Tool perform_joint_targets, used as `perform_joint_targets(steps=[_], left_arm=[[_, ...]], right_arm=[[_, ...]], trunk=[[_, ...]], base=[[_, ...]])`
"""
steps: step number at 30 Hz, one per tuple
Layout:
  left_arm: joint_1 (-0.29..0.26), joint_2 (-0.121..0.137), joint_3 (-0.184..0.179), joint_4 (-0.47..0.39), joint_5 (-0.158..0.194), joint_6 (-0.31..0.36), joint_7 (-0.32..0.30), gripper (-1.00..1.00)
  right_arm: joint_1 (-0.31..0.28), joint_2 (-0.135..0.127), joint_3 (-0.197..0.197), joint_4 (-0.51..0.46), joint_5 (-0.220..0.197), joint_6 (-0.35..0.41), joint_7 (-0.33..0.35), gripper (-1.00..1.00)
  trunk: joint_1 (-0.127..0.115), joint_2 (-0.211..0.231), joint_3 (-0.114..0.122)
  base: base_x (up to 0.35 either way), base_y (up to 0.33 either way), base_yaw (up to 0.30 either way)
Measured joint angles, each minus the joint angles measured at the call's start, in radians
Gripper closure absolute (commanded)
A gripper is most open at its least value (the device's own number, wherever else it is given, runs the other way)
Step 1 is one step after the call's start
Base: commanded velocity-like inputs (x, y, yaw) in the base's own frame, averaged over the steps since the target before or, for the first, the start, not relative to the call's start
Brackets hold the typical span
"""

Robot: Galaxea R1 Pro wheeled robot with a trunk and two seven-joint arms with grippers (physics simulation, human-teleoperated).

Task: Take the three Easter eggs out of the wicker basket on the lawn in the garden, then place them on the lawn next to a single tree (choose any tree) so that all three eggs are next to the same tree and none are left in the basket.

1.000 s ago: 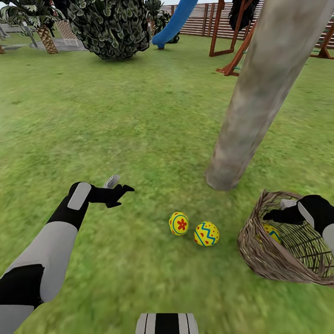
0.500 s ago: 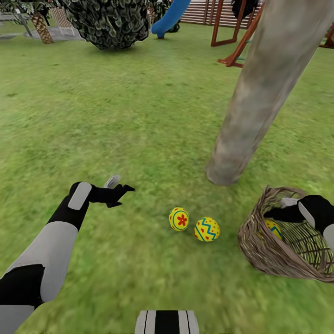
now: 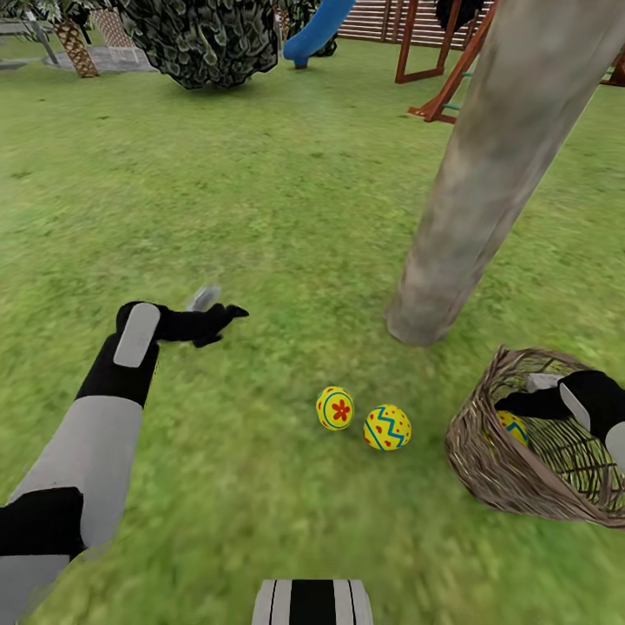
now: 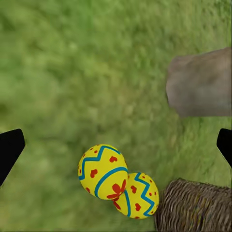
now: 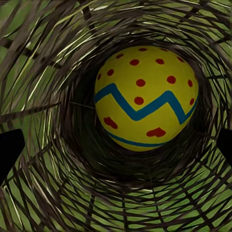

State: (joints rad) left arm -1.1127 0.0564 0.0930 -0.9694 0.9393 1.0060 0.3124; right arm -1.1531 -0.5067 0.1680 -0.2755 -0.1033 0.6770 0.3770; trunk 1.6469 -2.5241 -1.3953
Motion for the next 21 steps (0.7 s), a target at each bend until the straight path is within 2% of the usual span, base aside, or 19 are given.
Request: perform_joint_targets(steps=[1,3,5,8,10,12,21], left_arm=[[-0.062,-0.016,-0.001,0.046,0.003,0.002,0.076,-1.0],[-0.16,-0.037,-0.001,0.129,0.004,0.003,0.121,-1.0],[-0.223,-0.053,-0.002,0.184,0.004,0.003,0.133,-1.0],[-0.314,-0.091,-0.005,0.257,0.005,0.002,0.143,-1.0],[-0.347,-0.126,-0.005,0.283,0.007,0.002,0.145,-1.0],[-0.354,-0.137,-0.005,0.288,0.002,0.003,0.143,-1.0],[-0.359,-0.142,-0.002,0.291,0.001,0.003,0.133,-1.0]], right_arm=[[0.0,0.0,0.0,0.0,0.001,-0.003,0.0,-1.0],[0.0,0.0,0.0,0.001,0.001,-0.005,0.0,-1.0],[0.0,0.0,0.0,0.001,0.001,-0.005,0.0,-1.0],[0.0,0.0,0.0,0.001,0.001,-0.015,-0.001,-1.0],[0.0,0.0,0.0,0.002,0.003,-0.04,-0.001,-1.0],[0.0,0.0,0.0,0.002,0.003,-0.047,-0.001,-1.0],[0.0,0.0,0.0,0.002,0.003,-0.053,-0.001,-1.0]], trunk=[[0.0,0.0,0.0],[0.0,0.0,0.0],[0.0,0.0,0.0],[0.0,0.0,0.0],[0.0,0.0,0.0],[0.0,0.0,0.0],[0.0,0.0,0.0]], base=[[0.0,0.0,0.0],[0.0,0.0,0.0],[0.0,0.0,0.0],[0.0,0.0,0.0],[0.0,0.0,0.0],[0.0,0.0,0.0],[0.0,0.0,0.0]])
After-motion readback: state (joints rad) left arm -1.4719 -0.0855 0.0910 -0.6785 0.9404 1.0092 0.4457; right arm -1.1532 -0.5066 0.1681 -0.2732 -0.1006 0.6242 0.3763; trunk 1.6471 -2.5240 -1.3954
